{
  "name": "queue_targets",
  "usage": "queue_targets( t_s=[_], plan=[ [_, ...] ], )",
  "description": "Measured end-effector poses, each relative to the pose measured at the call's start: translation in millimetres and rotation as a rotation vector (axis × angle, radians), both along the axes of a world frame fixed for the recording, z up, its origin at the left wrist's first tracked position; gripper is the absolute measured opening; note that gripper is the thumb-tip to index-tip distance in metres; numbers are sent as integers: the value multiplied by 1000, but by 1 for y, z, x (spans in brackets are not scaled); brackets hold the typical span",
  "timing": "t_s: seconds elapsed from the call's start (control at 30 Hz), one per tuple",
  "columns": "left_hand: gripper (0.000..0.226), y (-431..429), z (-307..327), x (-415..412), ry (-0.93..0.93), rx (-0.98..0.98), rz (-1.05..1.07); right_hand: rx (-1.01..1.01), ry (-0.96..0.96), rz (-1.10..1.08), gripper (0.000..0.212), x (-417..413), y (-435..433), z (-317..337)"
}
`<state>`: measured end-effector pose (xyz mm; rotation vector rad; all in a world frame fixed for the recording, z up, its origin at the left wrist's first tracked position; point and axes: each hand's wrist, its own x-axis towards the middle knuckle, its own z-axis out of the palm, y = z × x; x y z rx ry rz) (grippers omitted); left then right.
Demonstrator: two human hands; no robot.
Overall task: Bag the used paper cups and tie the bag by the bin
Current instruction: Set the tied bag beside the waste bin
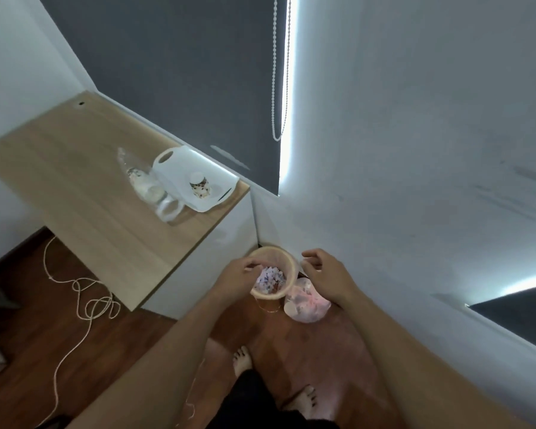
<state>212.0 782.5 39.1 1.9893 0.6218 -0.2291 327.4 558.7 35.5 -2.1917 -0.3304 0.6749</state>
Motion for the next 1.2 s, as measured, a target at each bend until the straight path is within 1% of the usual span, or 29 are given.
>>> queue_targets(
  t_s=[0.17,0.33,0.47,0.63,0.77,0.87,1.03,1.2],
  plan=[
    [24,30,11,-31,-27,41,59,21,-2,76,27,-9,34,3],
    [26,75,19,-61,-53,26,114,20,-24,156,28,-27,81,8],
    [28,120,23,-76,-94,12,162,15,-45,179,30,-39,125,13],
    [25,187,25,-104,-106,-22,177,19,-57,141,28,-61,189,19],
    [22,253,20,-133,-124,-28,177,41,4,94,22,-89,242,18],
    [21,300,17,-145,-140,-15,159,71,31,31,26,-102,279,15],
    [23,368,16,-155,-146,14,161,64,81,6,25,-124,338,14],
    [23,419,6,-144,-138,45,104,57,109,-30,27,-119,380,14]
  ],
)
